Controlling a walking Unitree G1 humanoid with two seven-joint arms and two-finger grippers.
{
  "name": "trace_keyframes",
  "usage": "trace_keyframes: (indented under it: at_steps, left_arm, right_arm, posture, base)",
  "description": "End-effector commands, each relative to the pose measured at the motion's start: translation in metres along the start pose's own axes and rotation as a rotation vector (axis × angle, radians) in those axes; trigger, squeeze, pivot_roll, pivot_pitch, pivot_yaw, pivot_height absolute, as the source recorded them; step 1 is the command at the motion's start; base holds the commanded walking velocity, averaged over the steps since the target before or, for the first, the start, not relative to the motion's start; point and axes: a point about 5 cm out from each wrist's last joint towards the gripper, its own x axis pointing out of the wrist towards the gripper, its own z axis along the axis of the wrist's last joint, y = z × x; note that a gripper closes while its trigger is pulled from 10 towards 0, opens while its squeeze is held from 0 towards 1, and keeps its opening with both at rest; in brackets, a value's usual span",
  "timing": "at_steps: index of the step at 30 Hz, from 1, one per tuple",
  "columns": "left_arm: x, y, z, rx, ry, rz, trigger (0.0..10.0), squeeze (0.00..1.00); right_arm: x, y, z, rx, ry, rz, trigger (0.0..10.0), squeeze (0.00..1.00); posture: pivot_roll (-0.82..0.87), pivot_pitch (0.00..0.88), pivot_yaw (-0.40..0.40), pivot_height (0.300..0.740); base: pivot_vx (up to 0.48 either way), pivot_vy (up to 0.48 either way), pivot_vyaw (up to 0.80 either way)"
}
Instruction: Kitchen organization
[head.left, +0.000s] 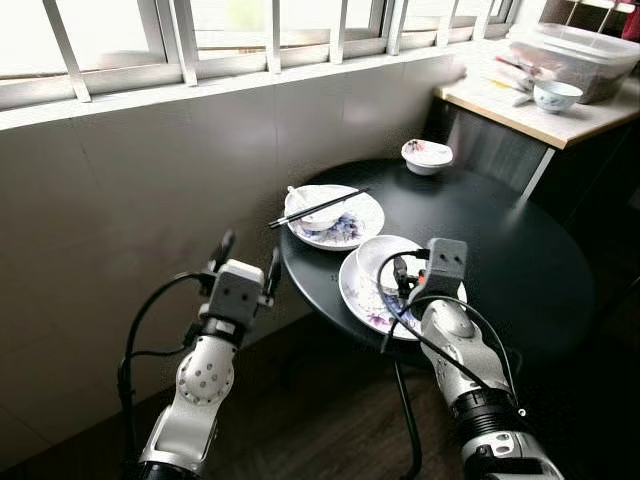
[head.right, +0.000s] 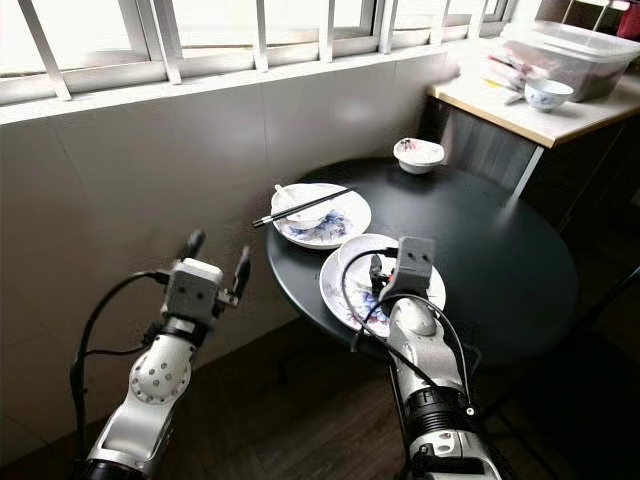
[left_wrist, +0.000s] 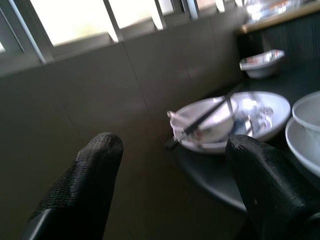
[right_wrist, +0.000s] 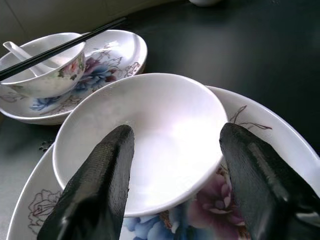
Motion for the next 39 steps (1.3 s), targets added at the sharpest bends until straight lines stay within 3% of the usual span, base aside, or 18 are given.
trace_keyframes:
  at_steps: [1,4,10,16,19,21,27,39]
  left_arm:
    - [-0.003,-0.004,-0.007,0.007,0.05,-0.038,10.0,0.0]
    - [-0.009,-0.001,-0.015,-0.008,0.113,-0.048,10.0,0.0]
    - [-0.024,-0.005,-0.047,-0.086,0.369,-0.108,10.0,0.0]
    - [-0.021,-0.006,-0.057,-0.096,0.445,-0.106,10.0,0.0]
    - [-0.019,-0.007,-0.057,-0.048,0.492,-0.148,10.0,0.0]
    - [-0.017,-0.009,-0.056,-0.017,0.502,-0.169,10.0,0.0]
    - [-0.016,-0.009,-0.055,-0.031,0.499,-0.16,10.0,0.0]
    - [-0.014,-0.01,-0.053,-0.019,0.496,-0.158,10.0,0.0]
  right_arm:
    - [0.003,0.0,0.004,0.025,0.008,0.005,10.0,0.0]
    - [0.004,-0.001,0.006,0.028,0.011,0.005,10.0,0.0]
    - [0.005,-0.004,0.01,0.028,-0.017,-0.048,10.0,0.0]
    - [0.008,-0.009,0.006,0.075,0.022,-0.092,10.0,0.0]
    - [0.01,-0.011,0.002,0.098,0.067,-0.101,10.0,0.0]
    - [0.011,-0.012,-0.001,0.124,0.101,-0.115,10.0,0.0]
    - [0.013,-0.013,0.001,0.137,0.095,-0.124,10.0,0.0]
    - [0.02,-0.009,-0.014,0.418,0.294,-0.064,10.0,0.0]
  posture:
    - [0.08,0.0,-0.052,0.74]
    - [0.08,0.0,-0.051,0.74]
    - [0.09,0.0,-0.055,0.74]
    - [0.09,0.0,-0.055,0.74]
    - [0.09,0.0,-0.056,0.74]
    - [0.09,0.0,-0.055,0.74]
    - [0.09,0.0,-0.058,0.74]
    - [0.09,0.0,-0.061,0.74]
  base:
    - [0.0,0.0,0.0]
    - [0.0,0.0,0.0]
    - [0.0,0.0,0.0]
    - [0.0,0.0,0.0]
    - [0.0,0.0,0.0]
    - [0.0,0.0,0.0]
    - [0.0,0.0,0.0]
    - [0.0,0.0,0.0]
